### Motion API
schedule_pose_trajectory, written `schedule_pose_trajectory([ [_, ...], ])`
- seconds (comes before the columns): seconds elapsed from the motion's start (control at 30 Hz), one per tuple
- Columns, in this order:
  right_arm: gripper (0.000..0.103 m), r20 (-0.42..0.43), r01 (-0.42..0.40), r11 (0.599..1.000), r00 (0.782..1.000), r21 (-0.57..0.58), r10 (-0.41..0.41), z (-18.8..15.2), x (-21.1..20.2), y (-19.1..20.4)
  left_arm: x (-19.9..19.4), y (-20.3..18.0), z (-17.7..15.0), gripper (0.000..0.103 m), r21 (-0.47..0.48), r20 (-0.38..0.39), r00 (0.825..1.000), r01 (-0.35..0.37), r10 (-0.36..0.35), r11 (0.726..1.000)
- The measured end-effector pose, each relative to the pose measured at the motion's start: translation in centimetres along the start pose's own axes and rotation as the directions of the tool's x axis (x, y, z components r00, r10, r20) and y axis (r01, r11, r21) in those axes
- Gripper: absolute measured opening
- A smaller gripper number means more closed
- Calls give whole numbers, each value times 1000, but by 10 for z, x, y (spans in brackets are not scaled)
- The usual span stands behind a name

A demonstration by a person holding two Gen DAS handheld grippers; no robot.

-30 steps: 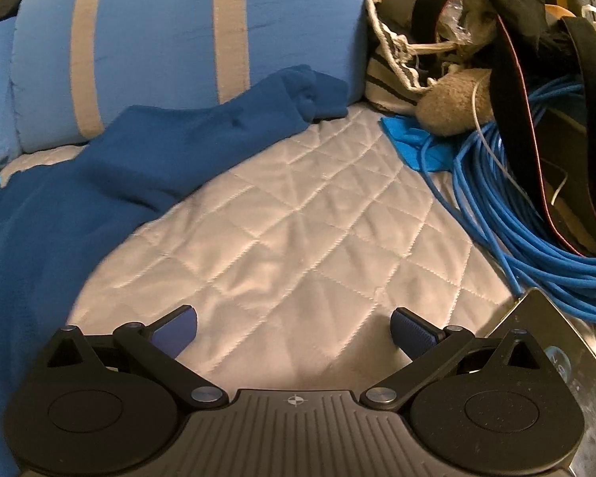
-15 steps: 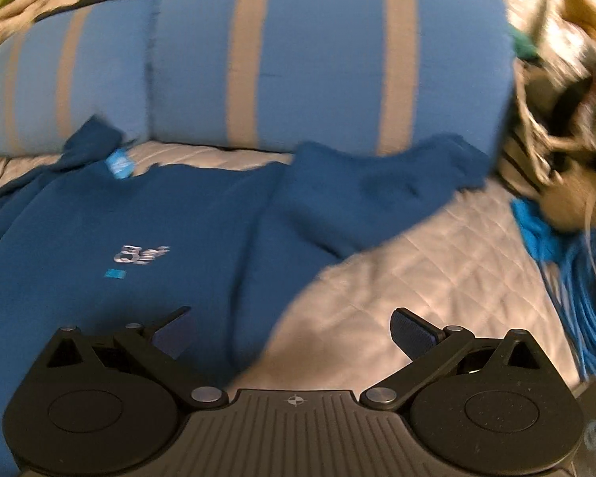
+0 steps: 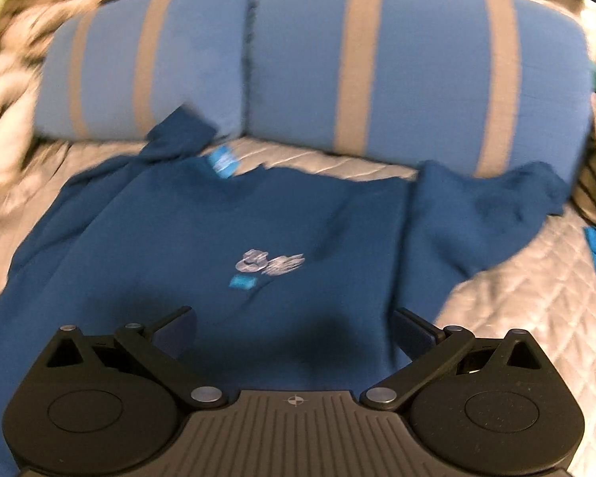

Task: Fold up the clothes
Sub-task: 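Move both tools over the dark blue sweatshirt toward its sleeves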

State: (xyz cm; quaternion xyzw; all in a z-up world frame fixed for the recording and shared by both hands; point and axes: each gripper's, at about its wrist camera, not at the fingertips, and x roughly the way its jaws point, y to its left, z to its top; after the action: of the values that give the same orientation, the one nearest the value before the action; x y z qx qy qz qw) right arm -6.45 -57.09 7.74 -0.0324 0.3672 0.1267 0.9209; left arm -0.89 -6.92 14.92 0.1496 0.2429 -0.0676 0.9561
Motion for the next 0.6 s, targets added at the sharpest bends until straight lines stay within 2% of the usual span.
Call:
schedule_pose_trajectory([
  [0.07,103,-26,-2,1000,1000,-30,1,-3,7,12,5,-7,5,103,6,31,999,24,-25,1000],
  [0.17,103,-58,-3,999,998,-33,1,-3,12,24,25,-24,3,103,27,11,997,70,-70,997],
  [0.27,103,-57,-58,998,997,-21,57,-10,5,30,46,-44,-5,103,99,-1,999,43,-43,994],
  [0.4,103,-59,-114,993,992,-24,113,-19,-1,40,70,-59,-9,103,91,-18,999,46,-44,995],
  [0.5,103,-34,-114,991,993,-65,112,-19,-6,48,90,-69,-7,93,112,-44,998,51,-47,992],
  [0.57,103,-37,-122,990,992,-78,119,-17,-4,52,104,-79,-7,92,141,-76,996,49,-39,989],
  [0.6,103,-48,-129,989,991,-77,125,-17,-2,53,111,-84,-6,88,164,-88,996,44,-30,986],
])
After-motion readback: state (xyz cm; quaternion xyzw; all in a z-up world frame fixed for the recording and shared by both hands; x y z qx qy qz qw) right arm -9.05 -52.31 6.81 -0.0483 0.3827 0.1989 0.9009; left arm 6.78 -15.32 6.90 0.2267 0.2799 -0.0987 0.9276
